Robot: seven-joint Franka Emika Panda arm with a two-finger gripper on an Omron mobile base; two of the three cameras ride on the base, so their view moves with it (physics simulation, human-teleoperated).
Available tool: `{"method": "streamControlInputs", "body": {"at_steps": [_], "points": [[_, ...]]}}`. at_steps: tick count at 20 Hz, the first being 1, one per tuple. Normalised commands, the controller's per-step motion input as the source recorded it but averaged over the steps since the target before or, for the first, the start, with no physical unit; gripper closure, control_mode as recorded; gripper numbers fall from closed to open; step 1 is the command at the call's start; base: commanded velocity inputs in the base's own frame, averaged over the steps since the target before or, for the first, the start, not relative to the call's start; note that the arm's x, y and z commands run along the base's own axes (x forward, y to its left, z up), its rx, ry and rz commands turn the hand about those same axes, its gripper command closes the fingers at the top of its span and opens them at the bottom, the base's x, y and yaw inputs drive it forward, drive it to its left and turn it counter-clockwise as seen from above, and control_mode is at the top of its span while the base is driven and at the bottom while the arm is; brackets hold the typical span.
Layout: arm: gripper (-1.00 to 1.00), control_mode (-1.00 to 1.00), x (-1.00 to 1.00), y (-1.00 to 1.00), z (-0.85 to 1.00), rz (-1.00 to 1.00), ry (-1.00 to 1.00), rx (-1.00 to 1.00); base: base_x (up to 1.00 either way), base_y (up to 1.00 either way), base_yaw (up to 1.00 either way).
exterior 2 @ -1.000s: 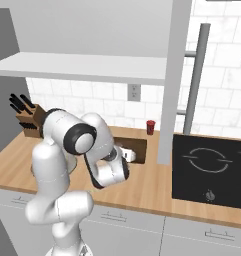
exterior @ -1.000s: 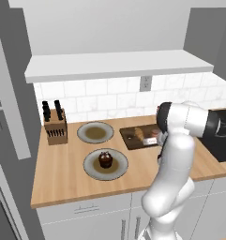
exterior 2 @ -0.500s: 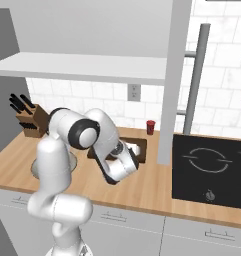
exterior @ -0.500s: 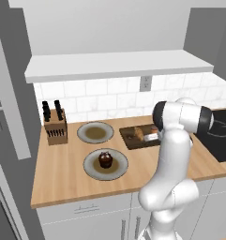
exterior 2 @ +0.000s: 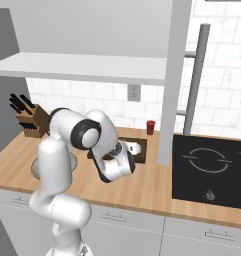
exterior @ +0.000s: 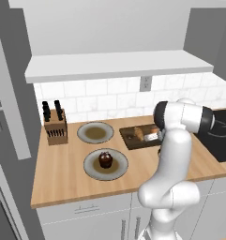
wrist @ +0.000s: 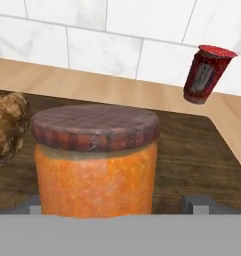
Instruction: From the different types of pastries on the counter, select a croissant and place it on the cutting board. Then retrieve a jar of jam from the cabinet and place it alongside the croissant on the cutting board.
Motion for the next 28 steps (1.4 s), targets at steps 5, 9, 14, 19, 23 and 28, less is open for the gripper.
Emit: {"method": "streamControlInputs", "body": {"at_steps": [5,9,14,19,23,28], "points": [[-1.0,-1.0,-0.55,0.02,-0.77,0.0,0.0,-0.04,0.0,0.0,0.0],[-1.0,-1.0,-0.42,0.0,-0.7,0.0,0.0,-0.07,0.0,0.0,0.0],[-1.0,-1.0,-0.55,-0.12,-0.7,0.0,-0.06,-0.08,0.0,0.0,0.0],[-1.0,-1.0,-0.61,-0.11,-0.69,0.0,-0.11,-0.05,0.0,0.0,0.0],[-1.0,-1.0,-0.71,-0.05,-0.6,0.0,-0.12,-0.04,0.0,0.0,0.0],[-1.0,-1.0,-0.48,0.0,-0.18,0.0,-0.22,-0.06,0.0,0.0,0.0]]}}
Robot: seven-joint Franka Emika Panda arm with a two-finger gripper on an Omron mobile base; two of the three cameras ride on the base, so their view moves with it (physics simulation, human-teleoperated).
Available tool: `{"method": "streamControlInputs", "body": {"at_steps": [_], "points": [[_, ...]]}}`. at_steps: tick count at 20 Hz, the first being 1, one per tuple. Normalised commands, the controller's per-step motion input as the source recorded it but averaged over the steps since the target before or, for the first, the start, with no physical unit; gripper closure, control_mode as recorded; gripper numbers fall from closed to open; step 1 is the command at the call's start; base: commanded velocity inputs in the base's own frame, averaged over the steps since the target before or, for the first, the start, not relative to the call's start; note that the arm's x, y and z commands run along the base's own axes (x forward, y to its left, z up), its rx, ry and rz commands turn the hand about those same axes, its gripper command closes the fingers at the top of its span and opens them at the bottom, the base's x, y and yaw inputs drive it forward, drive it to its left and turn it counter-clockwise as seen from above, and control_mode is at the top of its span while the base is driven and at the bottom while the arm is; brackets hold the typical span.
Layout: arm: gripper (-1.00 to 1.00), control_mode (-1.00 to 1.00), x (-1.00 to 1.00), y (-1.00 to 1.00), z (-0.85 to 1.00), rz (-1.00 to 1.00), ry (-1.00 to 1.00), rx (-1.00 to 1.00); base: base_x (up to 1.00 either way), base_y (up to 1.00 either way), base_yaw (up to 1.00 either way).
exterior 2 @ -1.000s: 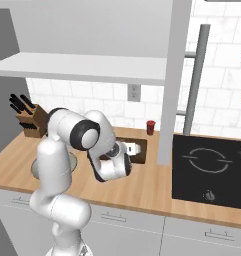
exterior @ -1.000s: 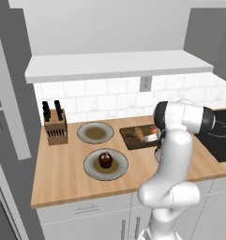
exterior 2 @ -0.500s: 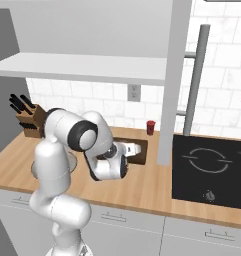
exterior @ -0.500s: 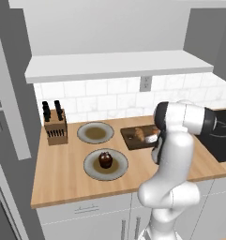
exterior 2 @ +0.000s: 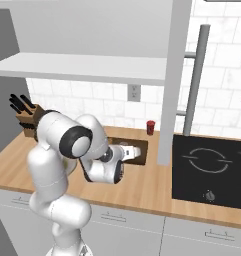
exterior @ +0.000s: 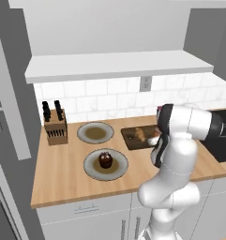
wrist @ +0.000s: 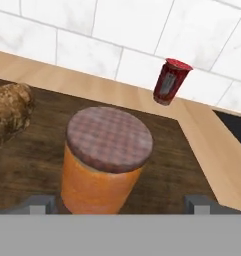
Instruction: From the different types of pastries on the counter, select a croissant and place it on the cutting board. Then retrieve a jar of jam from the cabinet and place it alongside the croissant on the cutting board.
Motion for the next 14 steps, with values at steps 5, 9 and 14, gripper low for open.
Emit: {"method": "streamControlInputs", "body": {"at_steps": [5,9,14], "points": [[-1.0,-1.0,-0.47,0.01,0.18,0.0,-0.21,-0.04,0.0,0.0,0.0],[-1.0,-1.0,-0.75,-0.01,0.48,0.0,-0.05,0.0,0.0,0.0,0.0],[-1.0,-1.0,-1.0,0.0,0.93,0.0,-0.21,0.06,0.0,0.0,0.0]]}}
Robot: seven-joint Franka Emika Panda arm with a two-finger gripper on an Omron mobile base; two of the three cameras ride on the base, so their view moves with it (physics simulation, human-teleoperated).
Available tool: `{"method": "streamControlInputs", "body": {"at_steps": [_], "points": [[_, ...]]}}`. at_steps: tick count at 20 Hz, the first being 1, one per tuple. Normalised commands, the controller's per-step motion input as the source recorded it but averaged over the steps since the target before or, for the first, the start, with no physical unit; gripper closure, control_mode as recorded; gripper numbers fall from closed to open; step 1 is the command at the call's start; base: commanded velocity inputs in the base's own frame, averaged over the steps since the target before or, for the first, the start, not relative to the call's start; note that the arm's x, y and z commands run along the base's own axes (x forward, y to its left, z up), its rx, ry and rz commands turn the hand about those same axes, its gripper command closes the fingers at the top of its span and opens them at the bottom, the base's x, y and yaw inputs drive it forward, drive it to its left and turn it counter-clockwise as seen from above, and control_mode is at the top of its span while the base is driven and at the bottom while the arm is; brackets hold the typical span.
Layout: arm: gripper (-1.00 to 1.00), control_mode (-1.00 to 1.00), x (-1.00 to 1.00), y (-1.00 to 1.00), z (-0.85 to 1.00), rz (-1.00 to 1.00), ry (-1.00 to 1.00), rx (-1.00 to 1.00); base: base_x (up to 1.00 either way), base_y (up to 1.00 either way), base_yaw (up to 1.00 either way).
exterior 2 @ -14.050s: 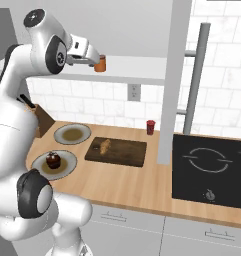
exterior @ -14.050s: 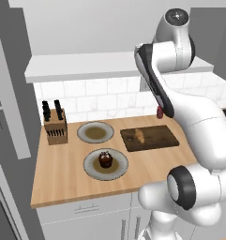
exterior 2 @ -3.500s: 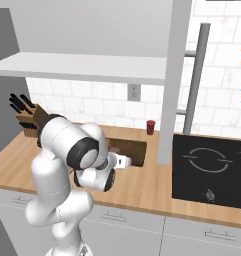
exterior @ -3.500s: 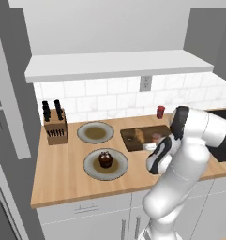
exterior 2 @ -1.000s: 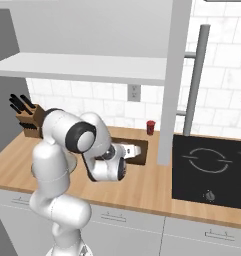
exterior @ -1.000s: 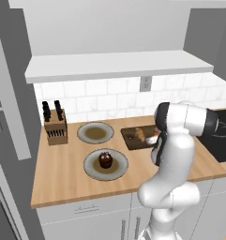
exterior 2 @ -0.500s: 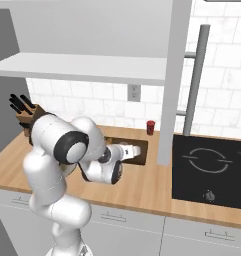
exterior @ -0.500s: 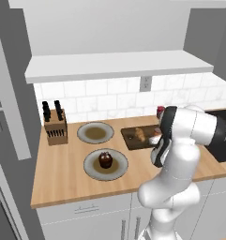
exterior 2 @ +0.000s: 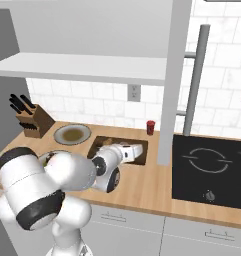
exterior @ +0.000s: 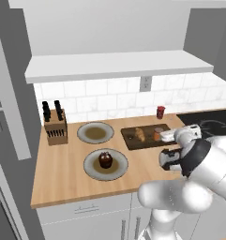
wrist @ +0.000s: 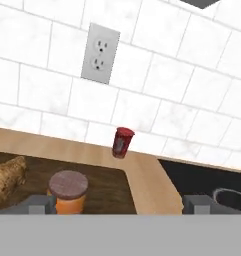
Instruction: From the different types of pastries on the counter, select a croissant and place it on the cutting board. Then retrieve a jar of jam from the cabinet and place it alongside the croissant on the cutting board.
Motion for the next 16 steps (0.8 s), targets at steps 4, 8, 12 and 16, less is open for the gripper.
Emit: {"method": "streamControlInputs", "body": {"at_steps": [4,8,12,16], "points": [[-1.0,-1.0,-1.0,0.0,1.0,0.01,-0.34,0.02,0.0,0.0,0.0],[-1.0,-1.0,-1.0,0.03,1.0,0.03,-0.35,0.0,0.0,0.0,0.0],[-1.0,-1.0,-1.0,0.2,1.0,0.07,-0.34,0.0,0.0,0.0,0.0],[-1.0,-1.0,-1.0,0.27,1.0,0.1,-0.35,0.0,0.0,0.0,0.0]]}}
